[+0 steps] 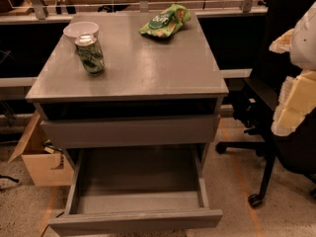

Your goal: Close middle drawer

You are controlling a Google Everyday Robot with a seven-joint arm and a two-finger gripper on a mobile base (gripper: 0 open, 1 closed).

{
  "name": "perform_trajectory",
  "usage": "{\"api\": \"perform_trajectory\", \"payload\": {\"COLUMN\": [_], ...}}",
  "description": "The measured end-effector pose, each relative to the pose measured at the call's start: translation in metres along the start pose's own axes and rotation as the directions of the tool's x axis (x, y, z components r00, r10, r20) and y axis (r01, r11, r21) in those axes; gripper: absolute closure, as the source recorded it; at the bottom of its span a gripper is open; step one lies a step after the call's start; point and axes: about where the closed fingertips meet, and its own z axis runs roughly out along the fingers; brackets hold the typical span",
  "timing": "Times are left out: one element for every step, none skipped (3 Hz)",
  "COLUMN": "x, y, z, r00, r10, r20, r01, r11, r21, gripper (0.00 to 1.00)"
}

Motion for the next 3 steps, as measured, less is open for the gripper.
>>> {"api": "perform_trajectory", "payload": {"x": [0.000, 0.008, 0.017], "y": [0.000, 0.011, 0.040], "z": [0.000, 0.031, 0.095], "r00": [1.000, 0.999, 0.994], "r10": [0.000, 0.038, 0.106], "r20": [0.000, 0.013, 0.016], "r01": [0.000, -0.037, -0.103], "r11": [1.0000, 0.9985, 0.9873], "r21": [0.000, -0.041, -0.121], "gripper": [0.00, 0.00, 0.00]}}
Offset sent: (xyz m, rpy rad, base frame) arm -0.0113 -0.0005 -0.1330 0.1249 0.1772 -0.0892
